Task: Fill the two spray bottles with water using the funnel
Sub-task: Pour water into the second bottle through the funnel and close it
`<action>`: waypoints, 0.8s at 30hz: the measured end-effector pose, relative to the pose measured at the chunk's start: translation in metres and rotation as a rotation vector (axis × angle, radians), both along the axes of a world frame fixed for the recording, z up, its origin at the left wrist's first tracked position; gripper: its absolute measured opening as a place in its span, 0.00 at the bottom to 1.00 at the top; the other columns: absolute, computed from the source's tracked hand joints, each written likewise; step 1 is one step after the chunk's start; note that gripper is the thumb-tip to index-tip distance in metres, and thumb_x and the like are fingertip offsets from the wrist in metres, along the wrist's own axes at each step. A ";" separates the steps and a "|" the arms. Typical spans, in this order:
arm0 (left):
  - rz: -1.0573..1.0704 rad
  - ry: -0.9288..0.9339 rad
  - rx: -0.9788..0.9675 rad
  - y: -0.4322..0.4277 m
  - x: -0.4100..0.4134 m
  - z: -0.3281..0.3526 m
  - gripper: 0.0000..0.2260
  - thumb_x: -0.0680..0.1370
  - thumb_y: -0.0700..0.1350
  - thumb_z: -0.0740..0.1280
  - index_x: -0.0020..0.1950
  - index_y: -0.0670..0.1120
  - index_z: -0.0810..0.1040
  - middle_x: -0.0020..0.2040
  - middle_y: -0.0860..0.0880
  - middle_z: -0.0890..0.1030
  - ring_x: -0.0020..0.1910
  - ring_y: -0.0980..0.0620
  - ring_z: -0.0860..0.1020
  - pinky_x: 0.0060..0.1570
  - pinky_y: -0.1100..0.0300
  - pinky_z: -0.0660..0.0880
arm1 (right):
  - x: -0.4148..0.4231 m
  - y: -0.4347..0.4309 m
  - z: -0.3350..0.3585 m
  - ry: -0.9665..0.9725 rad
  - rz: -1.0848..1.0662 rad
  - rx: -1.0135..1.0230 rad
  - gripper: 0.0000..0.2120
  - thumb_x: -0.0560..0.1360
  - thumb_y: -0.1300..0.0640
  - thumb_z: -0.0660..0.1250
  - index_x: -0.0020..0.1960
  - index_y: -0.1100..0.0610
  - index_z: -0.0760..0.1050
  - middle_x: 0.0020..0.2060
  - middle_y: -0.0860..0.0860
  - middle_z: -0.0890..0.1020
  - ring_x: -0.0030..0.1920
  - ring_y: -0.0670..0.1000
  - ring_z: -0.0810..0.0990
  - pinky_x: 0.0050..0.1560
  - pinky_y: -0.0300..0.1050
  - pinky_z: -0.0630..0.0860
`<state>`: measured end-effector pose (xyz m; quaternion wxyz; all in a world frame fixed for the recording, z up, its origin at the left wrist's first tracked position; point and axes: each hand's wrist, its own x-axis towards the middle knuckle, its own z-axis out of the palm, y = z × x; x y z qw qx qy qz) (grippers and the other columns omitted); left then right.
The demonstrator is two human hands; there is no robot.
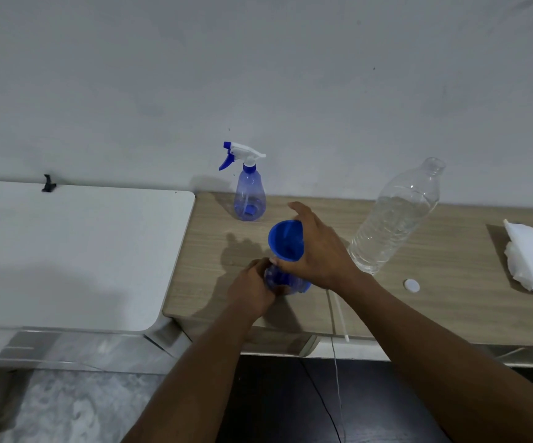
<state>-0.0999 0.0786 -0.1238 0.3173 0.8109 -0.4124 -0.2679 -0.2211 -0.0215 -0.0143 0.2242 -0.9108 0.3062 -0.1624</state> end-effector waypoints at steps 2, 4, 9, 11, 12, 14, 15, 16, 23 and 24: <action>0.003 -0.004 0.005 0.001 -0.001 0.000 0.23 0.66 0.58 0.76 0.58 0.60 0.72 0.53 0.55 0.79 0.49 0.52 0.80 0.52 0.47 0.79 | 0.001 0.000 0.002 -0.005 -0.006 -0.016 0.51 0.64 0.39 0.78 0.77 0.50 0.54 0.65 0.51 0.75 0.61 0.53 0.77 0.60 0.53 0.77; 0.013 0.006 -0.008 0.001 -0.001 0.000 0.22 0.67 0.57 0.76 0.56 0.61 0.72 0.53 0.57 0.79 0.49 0.54 0.80 0.52 0.47 0.79 | 0.002 0.000 0.004 0.000 -0.006 -0.034 0.51 0.64 0.39 0.78 0.78 0.51 0.55 0.66 0.51 0.75 0.61 0.53 0.77 0.60 0.52 0.77; 0.007 0.025 0.000 0.001 -0.002 0.003 0.24 0.67 0.57 0.77 0.60 0.60 0.72 0.56 0.57 0.79 0.51 0.54 0.79 0.54 0.48 0.78 | 0.002 0.000 0.008 0.006 -0.001 -0.040 0.51 0.65 0.38 0.78 0.78 0.51 0.55 0.67 0.51 0.74 0.63 0.54 0.76 0.62 0.54 0.76; 0.004 0.040 -0.002 0.002 -0.002 0.003 0.26 0.66 0.58 0.77 0.61 0.61 0.72 0.57 0.57 0.79 0.52 0.54 0.79 0.55 0.48 0.78 | 0.003 0.000 0.009 0.009 -0.005 -0.043 0.51 0.64 0.38 0.77 0.78 0.51 0.55 0.67 0.51 0.75 0.63 0.54 0.77 0.62 0.54 0.76; 0.009 0.051 -0.003 0.002 -0.002 0.003 0.27 0.66 0.58 0.77 0.61 0.61 0.71 0.57 0.57 0.79 0.53 0.54 0.79 0.55 0.48 0.78 | 0.003 0.000 0.009 0.010 -0.007 -0.043 0.51 0.64 0.38 0.77 0.78 0.50 0.55 0.67 0.51 0.75 0.63 0.54 0.77 0.62 0.55 0.76; 0.014 0.063 -0.001 0.001 -0.001 0.002 0.27 0.65 0.58 0.77 0.61 0.62 0.71 0.57 0.57 0.79 0.53 0.54 0.79 0.55 0.48 0.78 | 0.004 0.000 0.009 0.012 -0.011 -0.039 0.50 0.64 0.38 0.77 0.77 0.50 0.56 0.67 0.51 0.75 0.63 0.54 0.77 0.61 0.55 0.77; 0.011 0.058 0.005 0.001 -0.001 0.002 0.26 0.66 0.57 0.77 0.61 0.62 0.71 0.56 0.57 0.79 0.52 0.54 0.79 0.55 0.48 0.78 | 0.004 0.000 0.009 0.012 -0.013 -0.037 0.50 0.64 0.38 0.77 0.77 0.50 0.56 0.66 0.51 0.75 0.62 0.54 0.77 0.61 0.55 0.77; 0.011 0.051 0.014 0.001 -0.001 0.003 0.26 0.67 0.57 0.77 0.61 0.61 0.71 0.56 0.57 0.79 0.52 0.54 0.79 0.55 0.48 0.78 | 0.005 0.000 0.008 0.016 -0.013 -0.035 0.49 0.65 0.37 0.77 0.77 0.49 0.56 0.66 0.51 0.75 0.62 0.53 0.77 0.61 0.55 0.77; 0.000 0.036 -0.023 0.002 -0.001 0.005 0.27 0.67 0.56 0.78 0.63 0.59 0.72 0.61 0.57 0.77 0.53 0.54 0.79 0.55 0.48 0.78 | 0.005 -0.001 0.009 0.016 -0.024 0.064 0.41 0.67 0.44 0.75 0.75 0.42 0.59 0.62 0.51 0.72 0.55 0.53 0.77 0.53 0.50 0.78; -0.005 0.034 -0.023 0.002 0.000 0.006 0.27 0.67 0.56 0.78 0.64 0.59 0.73 0.61 0.57 0.77 0.53 0.53 0.79 0.55 0.48 0.78 | 0.005 -0.004 0.009 0.009 -0.043 0.110 0.40 0.68 0.46 0.75 0.75 0.41 0.60 0.61 0.50 0.72 0.54 0.53 0.76 0.53 0.49 0.77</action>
